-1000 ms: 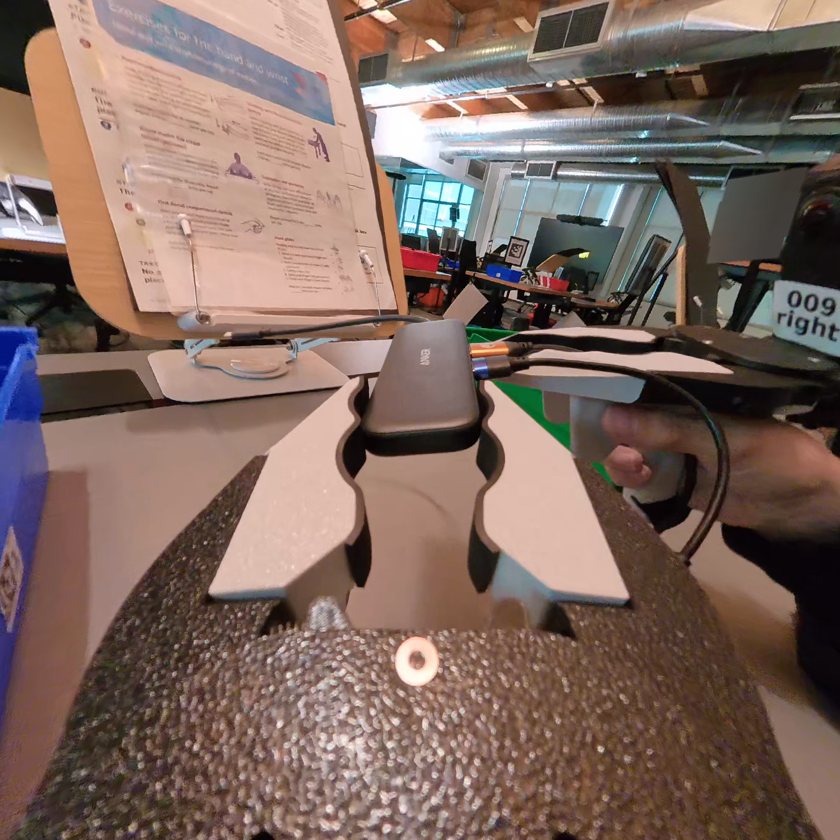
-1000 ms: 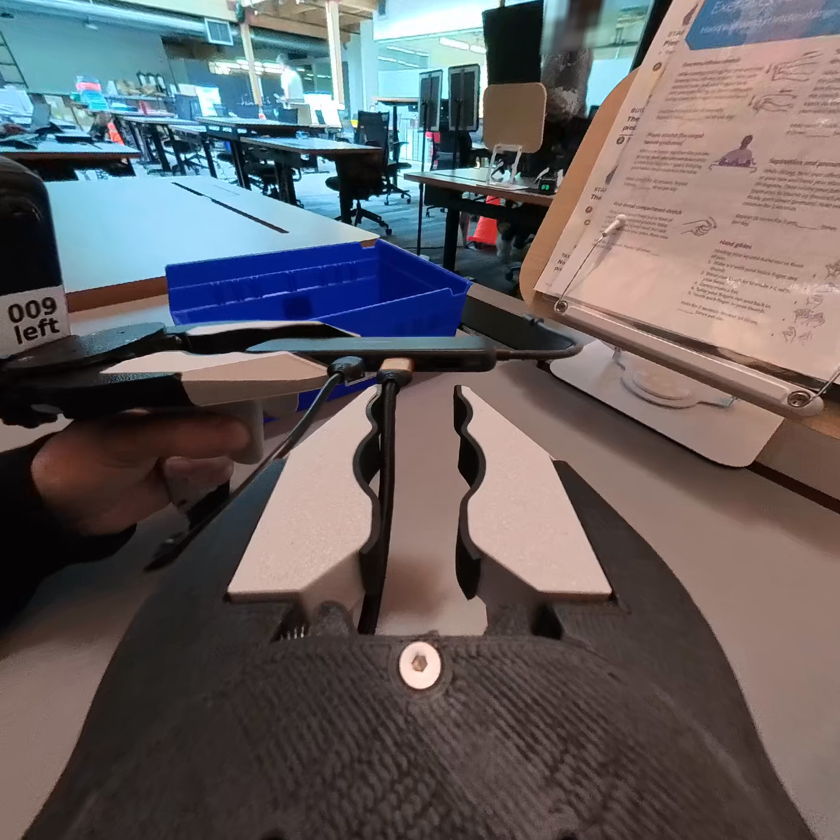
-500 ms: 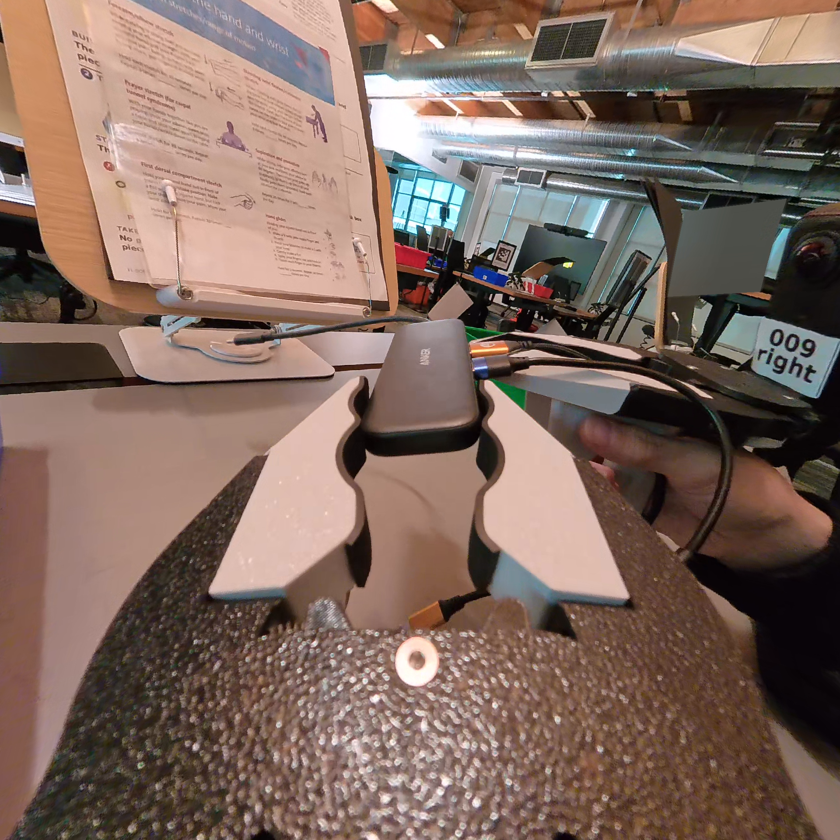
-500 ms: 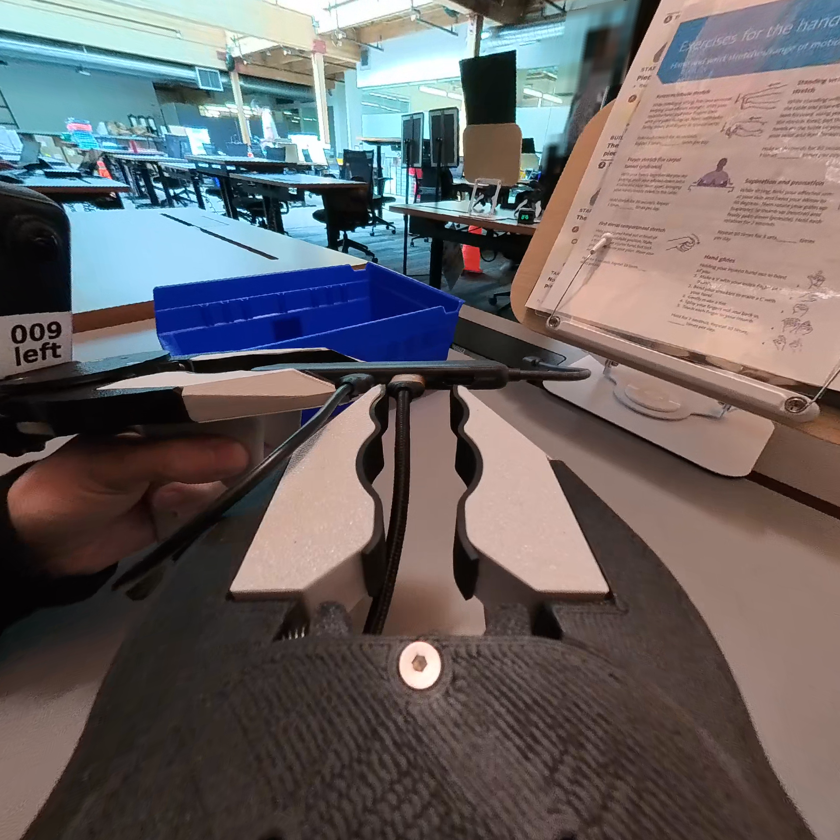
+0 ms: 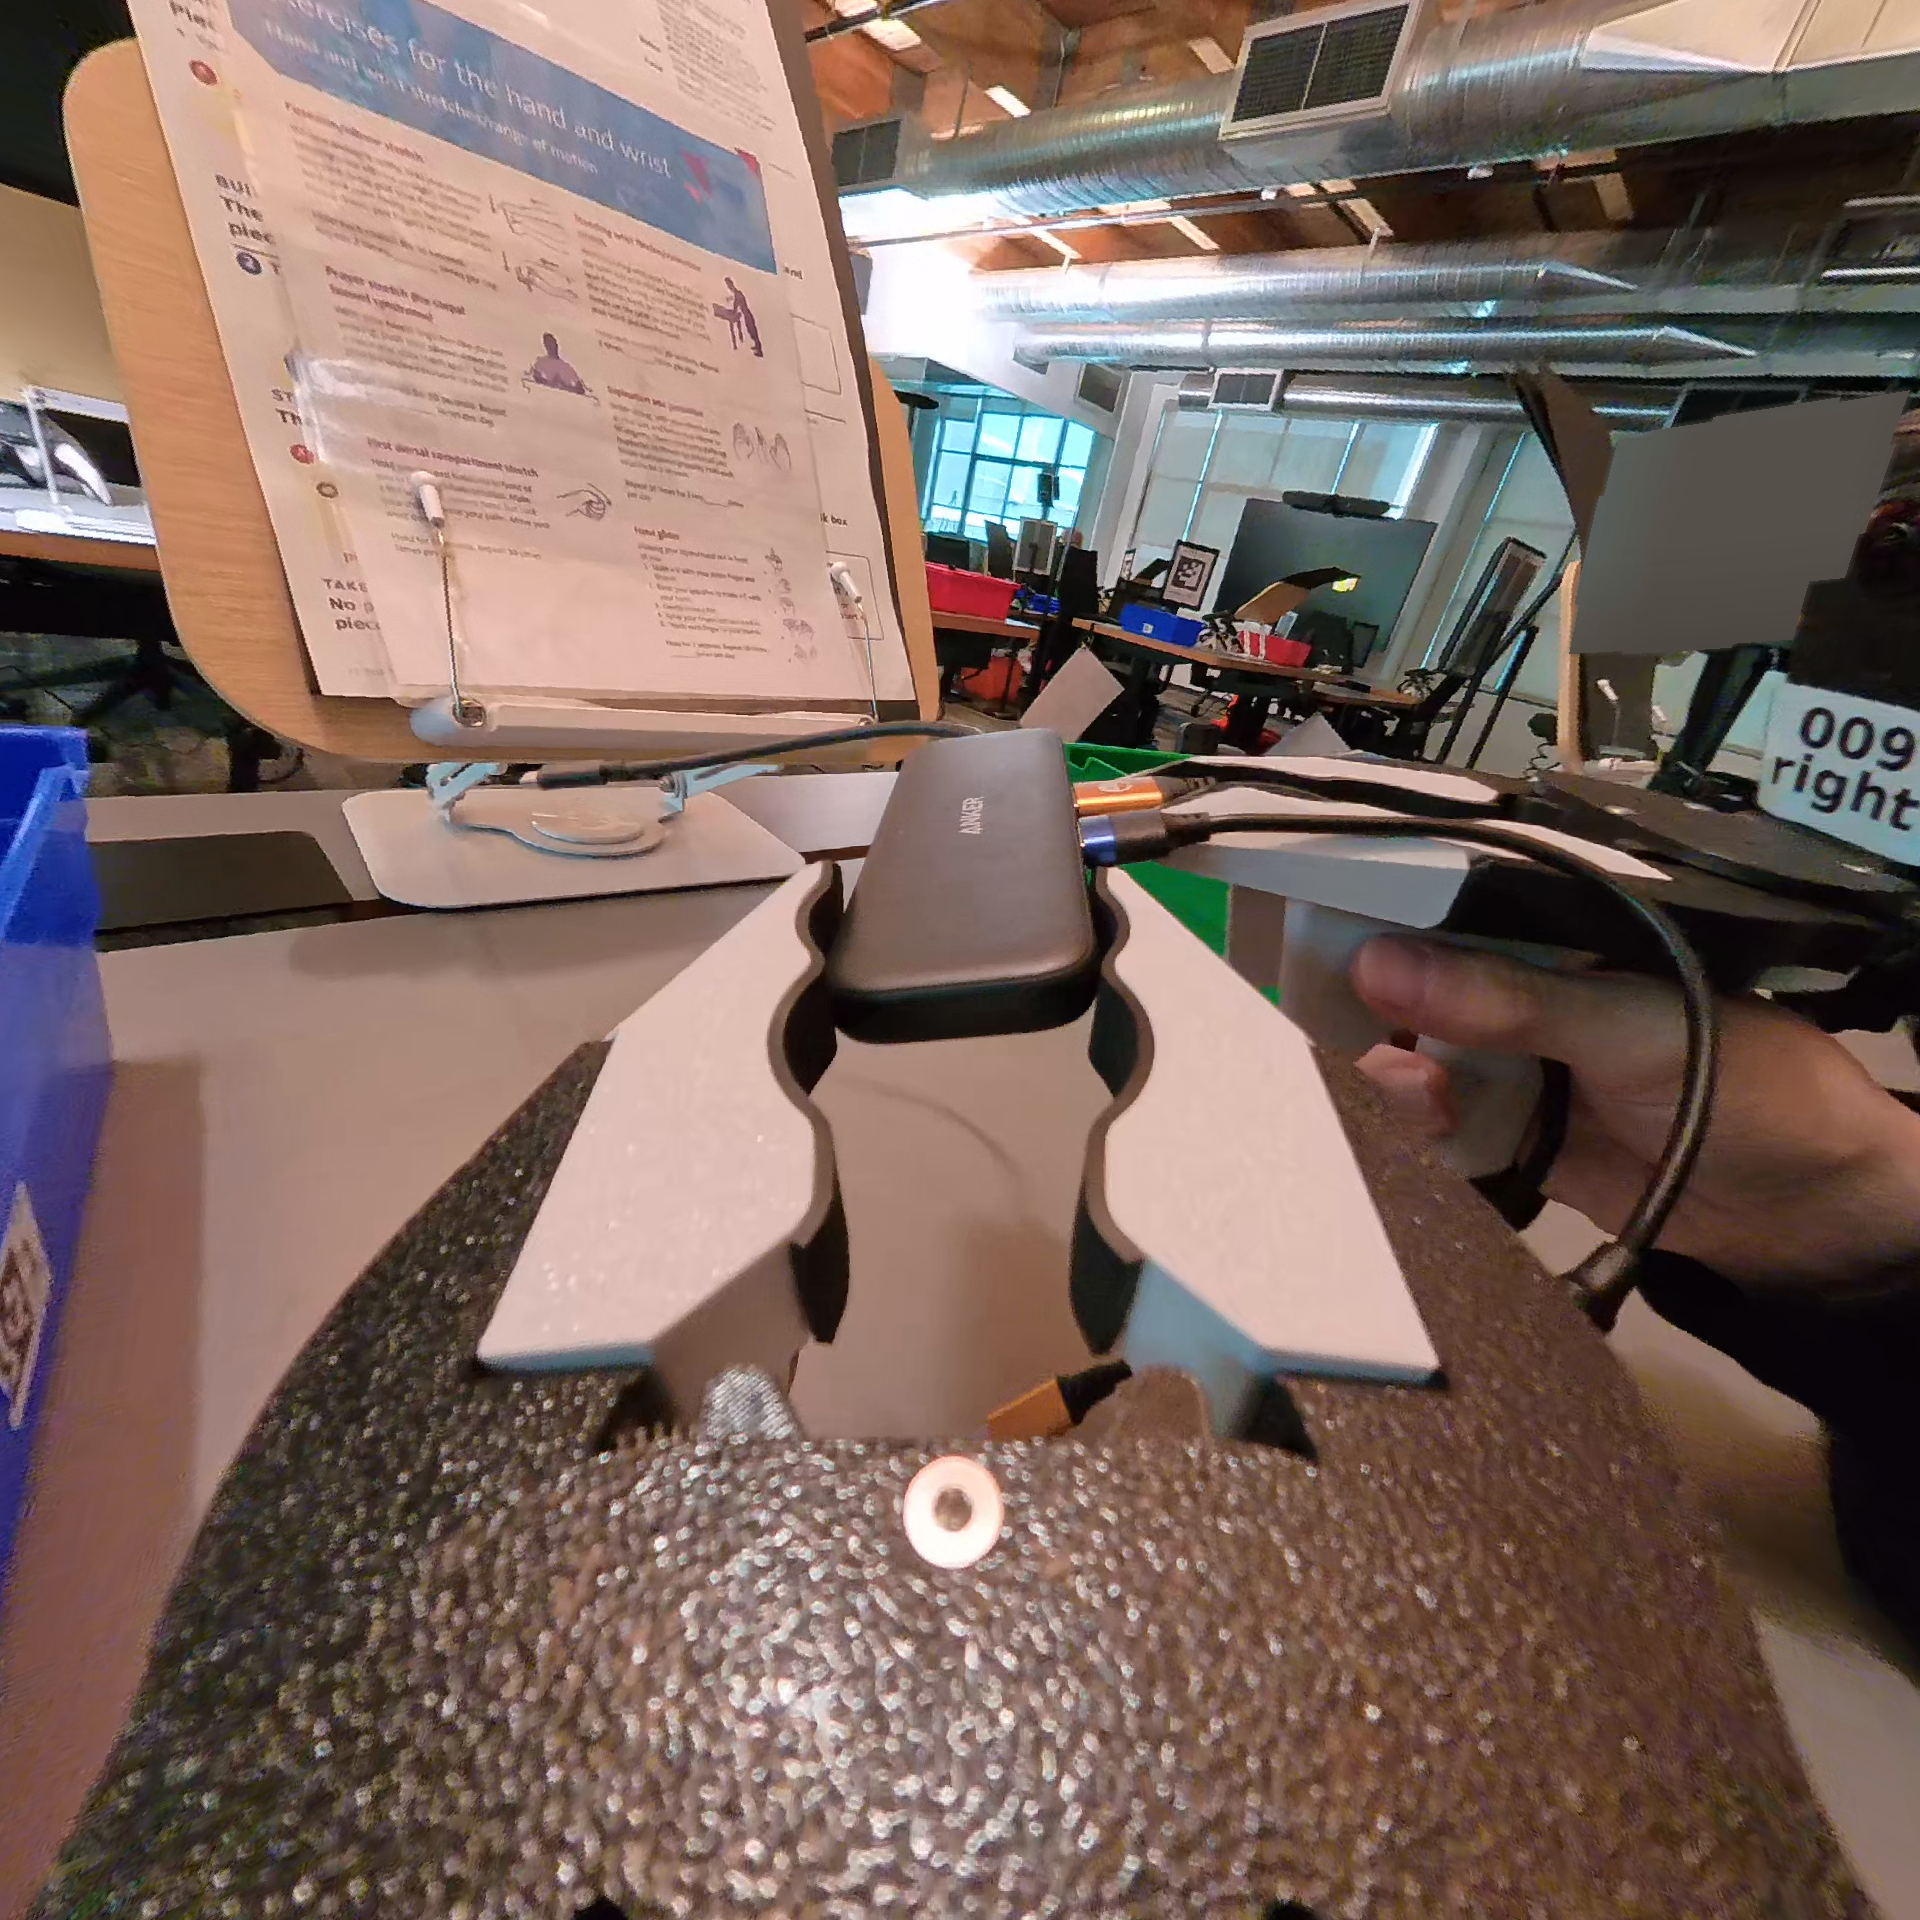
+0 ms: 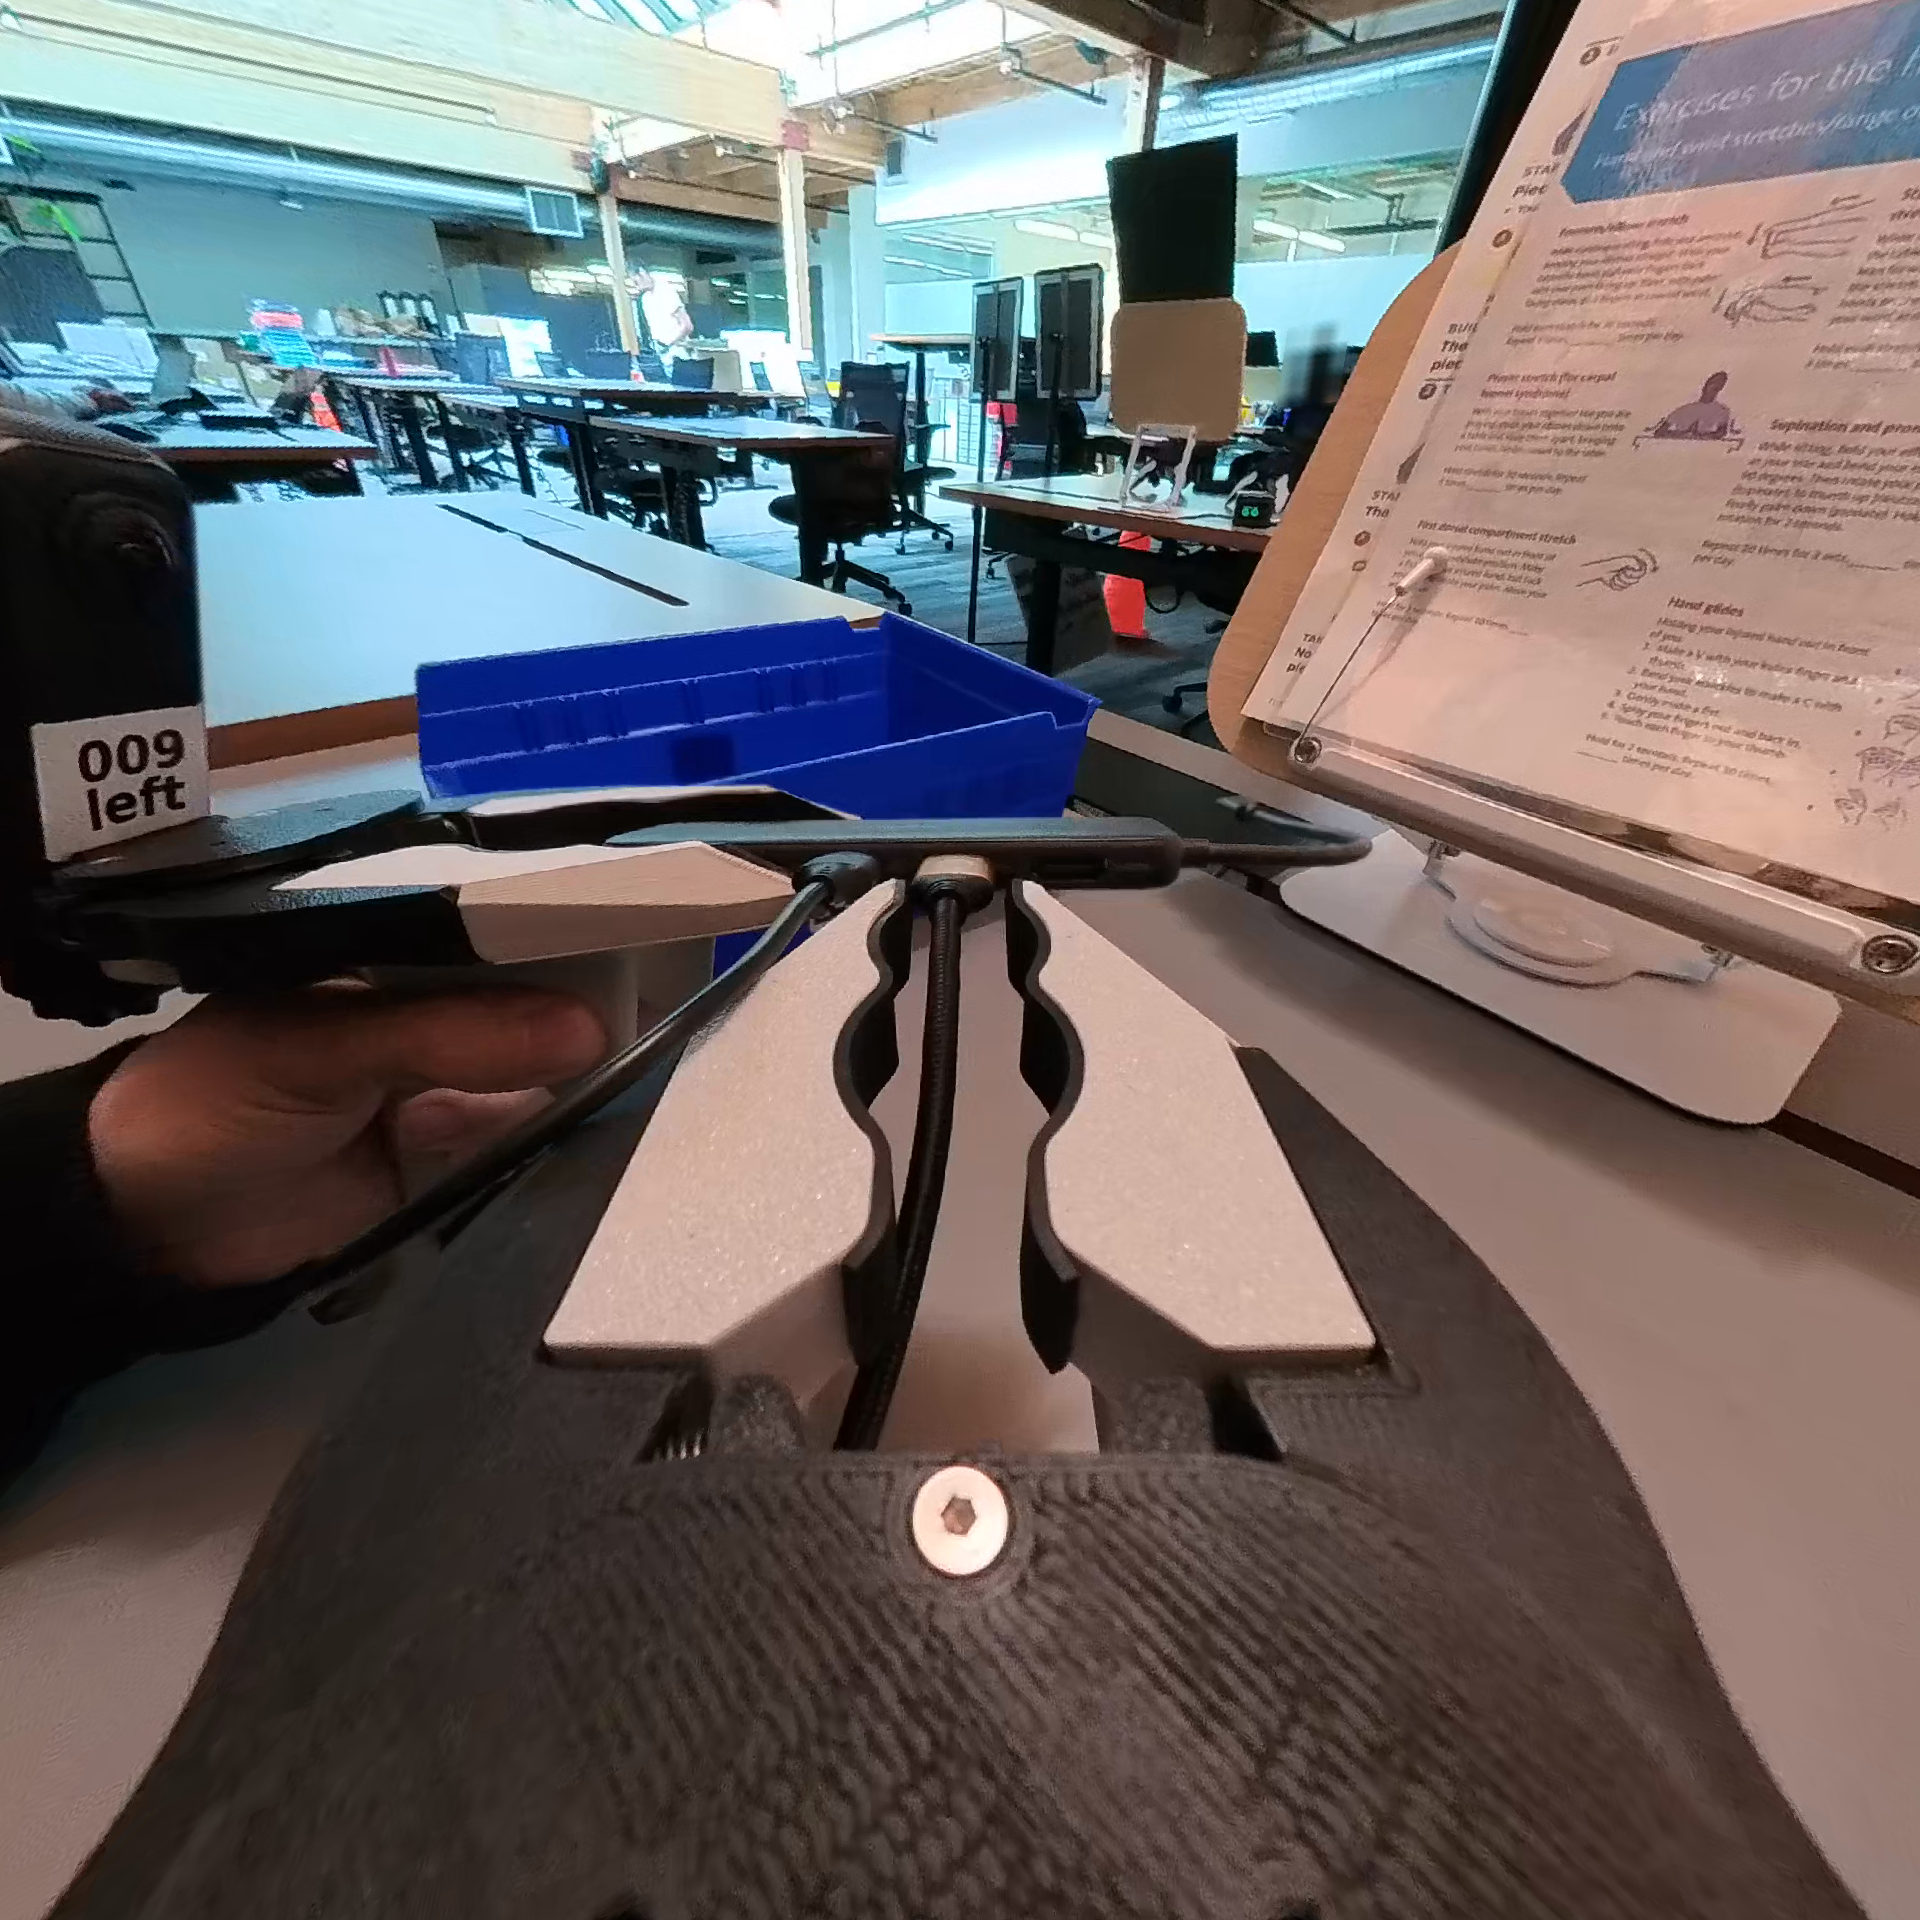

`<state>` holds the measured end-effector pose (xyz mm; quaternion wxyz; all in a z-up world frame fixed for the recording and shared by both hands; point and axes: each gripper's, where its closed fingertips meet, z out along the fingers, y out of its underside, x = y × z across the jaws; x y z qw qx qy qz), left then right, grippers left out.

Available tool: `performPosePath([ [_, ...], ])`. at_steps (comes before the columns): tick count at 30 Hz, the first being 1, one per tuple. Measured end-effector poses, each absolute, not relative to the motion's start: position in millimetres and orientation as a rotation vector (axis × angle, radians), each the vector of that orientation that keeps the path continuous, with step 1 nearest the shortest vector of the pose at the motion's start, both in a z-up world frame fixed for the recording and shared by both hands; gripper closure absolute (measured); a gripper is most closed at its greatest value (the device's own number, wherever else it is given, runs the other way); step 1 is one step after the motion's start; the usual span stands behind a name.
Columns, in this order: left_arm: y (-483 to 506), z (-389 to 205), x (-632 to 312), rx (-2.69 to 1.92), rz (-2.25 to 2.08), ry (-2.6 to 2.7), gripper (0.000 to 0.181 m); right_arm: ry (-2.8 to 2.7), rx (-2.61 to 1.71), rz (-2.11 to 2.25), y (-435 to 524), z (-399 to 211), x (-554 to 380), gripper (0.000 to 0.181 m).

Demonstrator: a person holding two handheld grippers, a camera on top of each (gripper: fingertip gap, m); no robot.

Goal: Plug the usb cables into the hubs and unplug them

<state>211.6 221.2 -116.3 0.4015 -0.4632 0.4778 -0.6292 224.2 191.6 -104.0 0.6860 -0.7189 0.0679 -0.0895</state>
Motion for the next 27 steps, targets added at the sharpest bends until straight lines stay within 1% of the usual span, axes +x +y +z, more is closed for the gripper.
performPosePath([
  [4, 223, -116, 211, -1.163, -1.564, 1.209, 0.136, 0.147, -1.569, -0.200, 191, -98, 223, 0.166],
  [10, 223, -115, 211, -1.145, -1.529, 1.217, 0.136, 0.161, -1.570, -0.162, 193, -101, 224, 0.165],
  [15, 225, -116, 210, -1.128, -1.459, 1.237, 0.136, 0.140, -1.593, -0.159, 194, -105, 223, 0.167],
  [27, 217, -93, 203, -0.973, -1.234, 1.238, 0.136, 0.037, -1.616, -0.146, 186, -92, 220, 0.168],
])
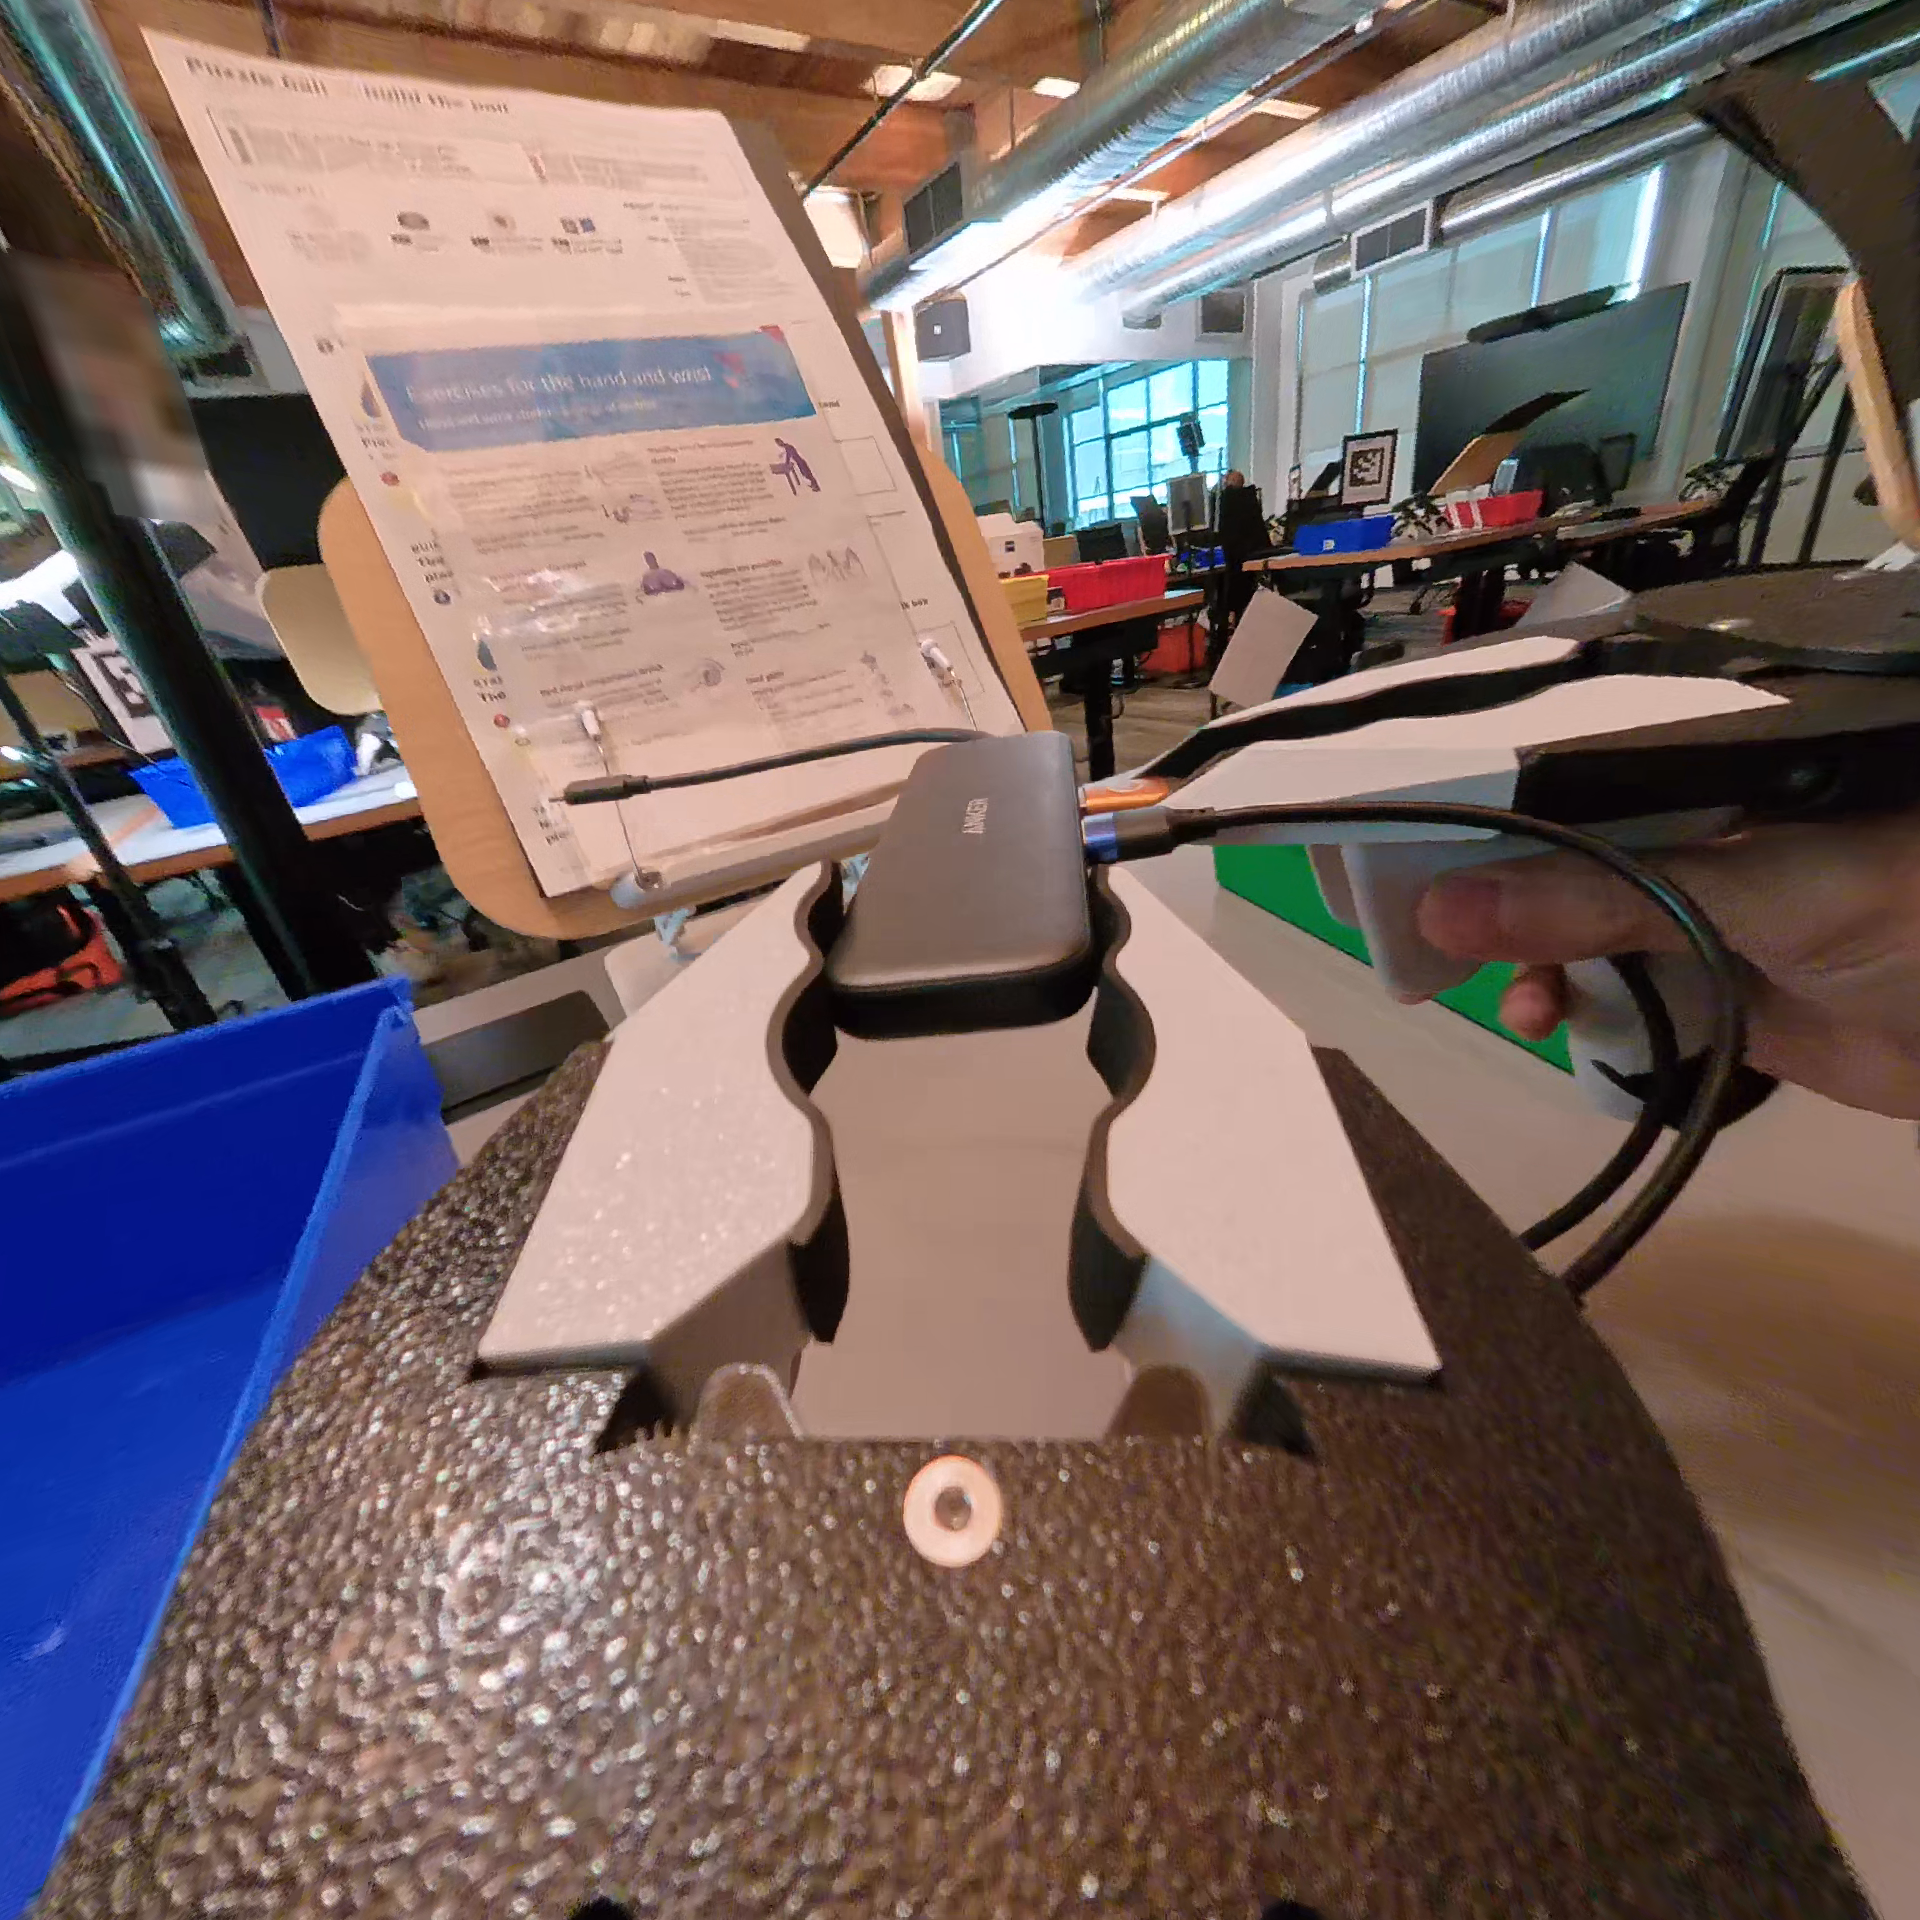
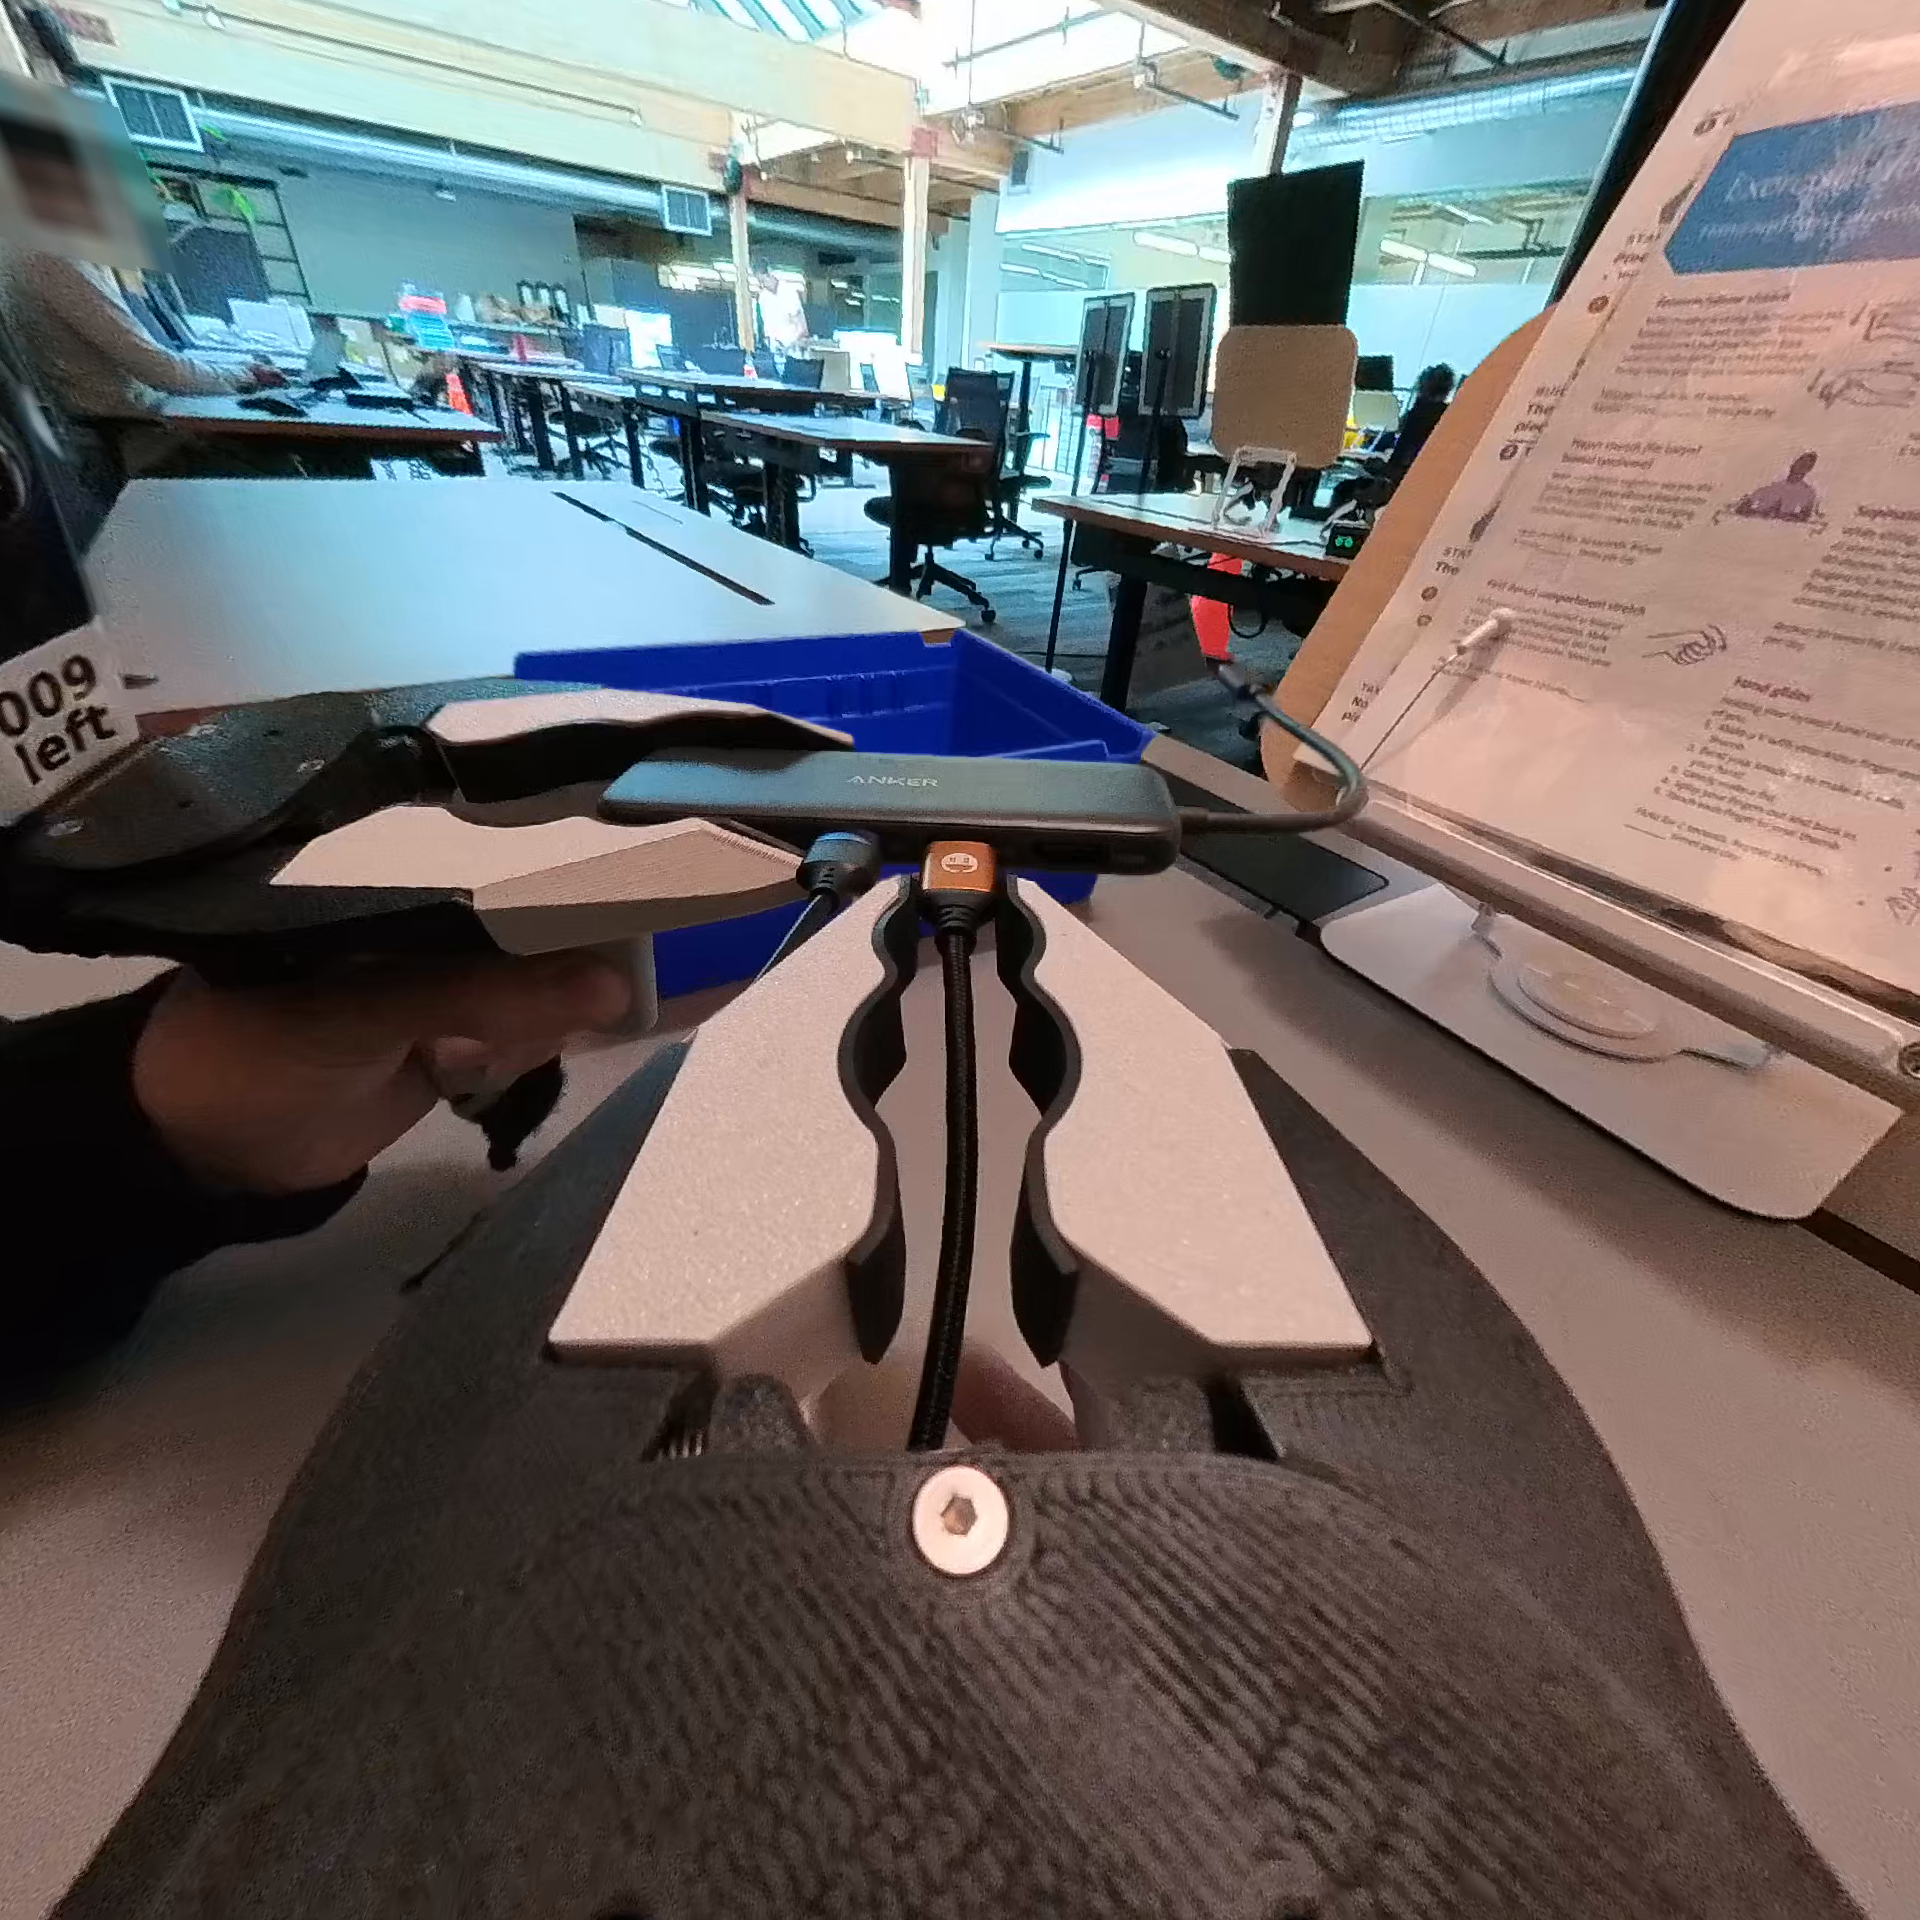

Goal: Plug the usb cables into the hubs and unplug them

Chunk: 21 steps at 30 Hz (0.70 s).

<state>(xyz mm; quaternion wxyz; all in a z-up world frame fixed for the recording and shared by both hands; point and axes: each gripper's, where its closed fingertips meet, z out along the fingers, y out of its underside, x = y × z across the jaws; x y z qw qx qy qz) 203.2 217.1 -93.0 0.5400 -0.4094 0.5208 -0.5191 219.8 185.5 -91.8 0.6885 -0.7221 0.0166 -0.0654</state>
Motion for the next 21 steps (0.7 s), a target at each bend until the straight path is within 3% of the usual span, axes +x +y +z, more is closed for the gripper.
performPosePath([
  [3, 275, -85, 195, -1.115, -1.094, 1.013, 0.136, 0.033, -1.613, -0.190, 175, -87, 224, 0.168],
  [5, 306, -65, 175, -1.168, -1.287, 0.888, 0.136, 0.106, -1.529, -0.216, 153, -71, 244, 0.168],
  [12, 230, -80, 198, -0.889, -1.207, 1.191, 0.136, 0.110, -1.263, -0.199, 98, -4, 263, 0.167],
  [21, 233, -101, 203, -0.938, -1.291, 1.243, 0.136, -0.017, -1.364, -0.722, -12, 99, 304, 0.167],
])
